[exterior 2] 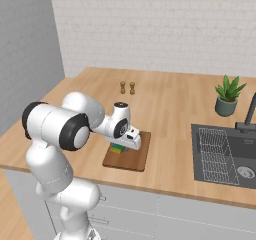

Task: Pick up the sponge from the counter and clean the cutting board by briefly scrubbing or pressing down on the cutting board. Once finished, release the sponge.

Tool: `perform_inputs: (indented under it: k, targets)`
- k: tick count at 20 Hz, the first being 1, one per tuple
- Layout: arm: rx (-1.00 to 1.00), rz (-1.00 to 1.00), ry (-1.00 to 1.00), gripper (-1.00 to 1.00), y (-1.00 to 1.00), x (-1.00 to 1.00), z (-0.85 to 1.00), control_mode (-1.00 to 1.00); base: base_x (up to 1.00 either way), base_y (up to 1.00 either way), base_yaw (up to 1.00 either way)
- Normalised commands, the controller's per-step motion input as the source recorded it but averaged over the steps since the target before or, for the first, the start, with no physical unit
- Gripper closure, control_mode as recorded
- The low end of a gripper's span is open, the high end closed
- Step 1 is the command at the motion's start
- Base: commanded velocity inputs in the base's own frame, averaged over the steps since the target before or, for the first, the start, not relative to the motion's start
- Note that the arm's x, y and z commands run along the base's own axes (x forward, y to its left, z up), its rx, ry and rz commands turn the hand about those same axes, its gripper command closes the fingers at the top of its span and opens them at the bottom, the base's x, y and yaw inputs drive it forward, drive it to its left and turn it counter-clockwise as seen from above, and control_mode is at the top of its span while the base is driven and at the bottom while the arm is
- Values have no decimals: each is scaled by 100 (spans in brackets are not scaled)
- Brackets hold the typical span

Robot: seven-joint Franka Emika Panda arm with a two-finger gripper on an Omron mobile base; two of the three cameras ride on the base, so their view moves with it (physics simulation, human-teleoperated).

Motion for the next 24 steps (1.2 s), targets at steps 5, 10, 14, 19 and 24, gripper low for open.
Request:
perform_inputs:
  k: [5, 10, 14, 19, 24]
  targets:
    - [0, 0, -4, 100, 0, 0, -9, -100, 0, 0, 0]
    - [-3, 0, -16, 100, 0, -37, -27, -100, 0, 0, 0]
    - [-1, -2, -19, 100, -2, -83, -29, -100, 0, 0, 0]
    - [0, -2, -9, 100, -6, -82, -25, -100, 0, 0, 0]
    - [0, 0, 0, 100, 0, -8, -25, -100, 0, 0, 0]
